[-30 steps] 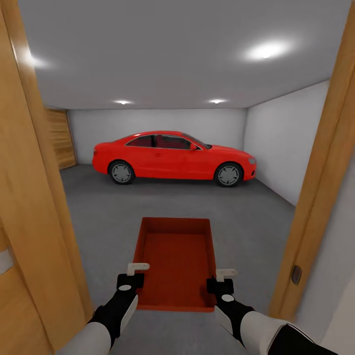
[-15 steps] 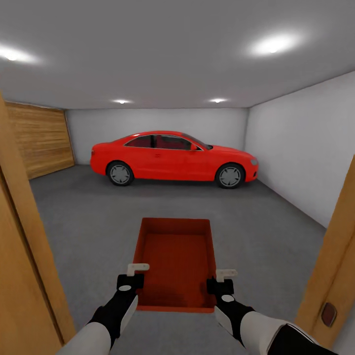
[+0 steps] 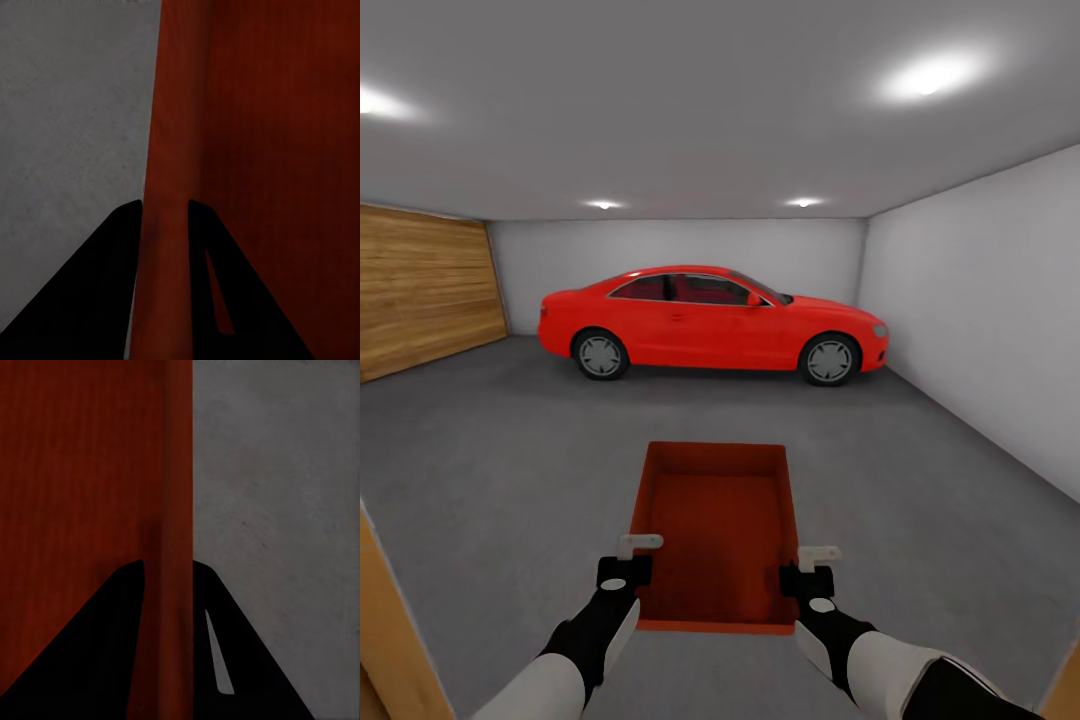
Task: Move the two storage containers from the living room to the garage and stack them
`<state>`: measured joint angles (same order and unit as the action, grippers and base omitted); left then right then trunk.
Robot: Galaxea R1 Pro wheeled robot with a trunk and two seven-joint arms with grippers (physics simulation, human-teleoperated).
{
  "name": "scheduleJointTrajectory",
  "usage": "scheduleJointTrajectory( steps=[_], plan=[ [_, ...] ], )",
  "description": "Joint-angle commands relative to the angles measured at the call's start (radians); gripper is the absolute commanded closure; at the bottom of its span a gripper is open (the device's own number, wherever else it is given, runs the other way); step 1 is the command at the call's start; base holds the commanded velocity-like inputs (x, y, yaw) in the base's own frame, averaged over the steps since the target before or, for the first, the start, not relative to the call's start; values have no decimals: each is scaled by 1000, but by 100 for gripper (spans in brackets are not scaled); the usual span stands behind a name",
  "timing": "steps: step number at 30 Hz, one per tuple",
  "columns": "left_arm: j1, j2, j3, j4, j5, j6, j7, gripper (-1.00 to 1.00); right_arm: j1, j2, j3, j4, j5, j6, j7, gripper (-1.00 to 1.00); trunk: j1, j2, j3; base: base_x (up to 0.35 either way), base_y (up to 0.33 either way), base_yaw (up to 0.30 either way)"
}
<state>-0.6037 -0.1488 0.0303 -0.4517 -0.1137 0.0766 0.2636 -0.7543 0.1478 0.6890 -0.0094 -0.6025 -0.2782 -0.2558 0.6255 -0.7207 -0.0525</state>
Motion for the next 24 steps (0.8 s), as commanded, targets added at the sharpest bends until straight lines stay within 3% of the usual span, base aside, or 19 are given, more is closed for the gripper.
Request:
scheduleJointTrajectory(
  steps=[1,24],
  plan=[
    [-1,-1,25,-2,46,9,13,100,-1,21,-23,-17,10,1,3,100,1,-1,-2,321,0,0],
    [-1,-1,25,-2,46,9,13,100,-1,21,-23,-17,10,1,3,100,1,-1,-2,321,0,0]
  ],
)
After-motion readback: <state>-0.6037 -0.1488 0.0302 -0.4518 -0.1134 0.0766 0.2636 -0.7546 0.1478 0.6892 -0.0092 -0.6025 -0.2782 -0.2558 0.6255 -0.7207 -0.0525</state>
